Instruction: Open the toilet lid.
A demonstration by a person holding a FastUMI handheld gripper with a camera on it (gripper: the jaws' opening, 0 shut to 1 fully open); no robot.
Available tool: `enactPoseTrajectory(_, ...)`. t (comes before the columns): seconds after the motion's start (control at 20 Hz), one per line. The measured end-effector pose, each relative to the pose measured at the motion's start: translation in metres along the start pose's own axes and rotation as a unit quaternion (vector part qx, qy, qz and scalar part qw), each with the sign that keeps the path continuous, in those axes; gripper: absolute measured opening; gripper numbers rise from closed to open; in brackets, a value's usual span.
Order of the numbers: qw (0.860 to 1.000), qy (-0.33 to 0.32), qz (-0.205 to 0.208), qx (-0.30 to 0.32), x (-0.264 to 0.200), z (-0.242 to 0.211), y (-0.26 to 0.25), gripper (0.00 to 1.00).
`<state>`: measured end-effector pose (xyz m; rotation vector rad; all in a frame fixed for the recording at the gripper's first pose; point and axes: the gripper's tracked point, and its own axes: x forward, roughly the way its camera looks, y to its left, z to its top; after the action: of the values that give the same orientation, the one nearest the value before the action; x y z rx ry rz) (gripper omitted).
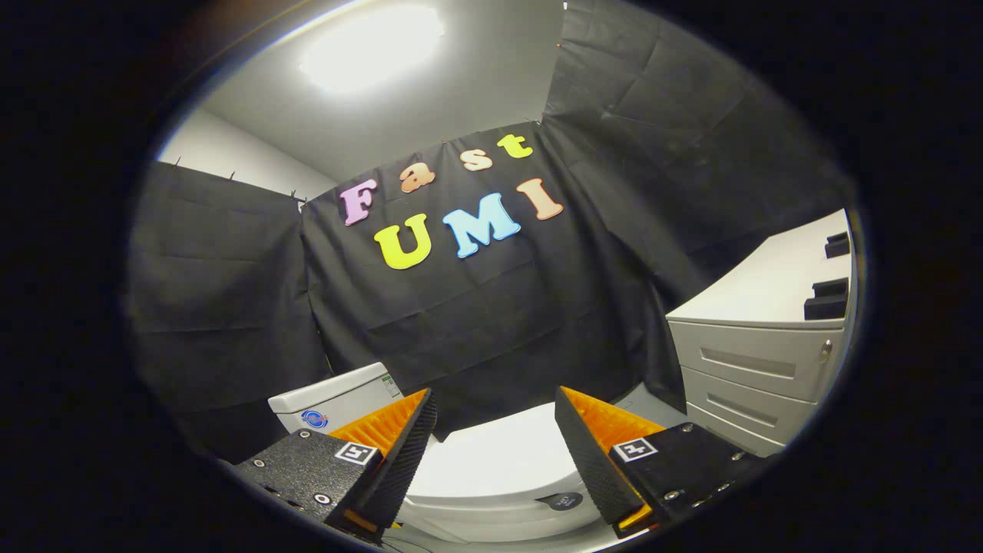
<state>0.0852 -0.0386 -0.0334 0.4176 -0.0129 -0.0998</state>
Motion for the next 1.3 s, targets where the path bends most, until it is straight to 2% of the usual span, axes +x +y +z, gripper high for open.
enactPoseTrajectory(0.35,0.992,0.033,-0.046,0.113,0.021,-0.043,-0.042,0.95)
enactPoseTrajectory(0.6,0.975,0.052,-0.089,0.198,0.03,-0.073,-0.066,0.95)
enactPoseTrajectory(0.85,0.961,0.077,-0.118,0.236,0.035,-0.106,-0.081,0.95)
enactPoseTrajectory(1.3,0.926,0.111,-0.183,0.311,0.035,-0.158,-0.105,0.95)
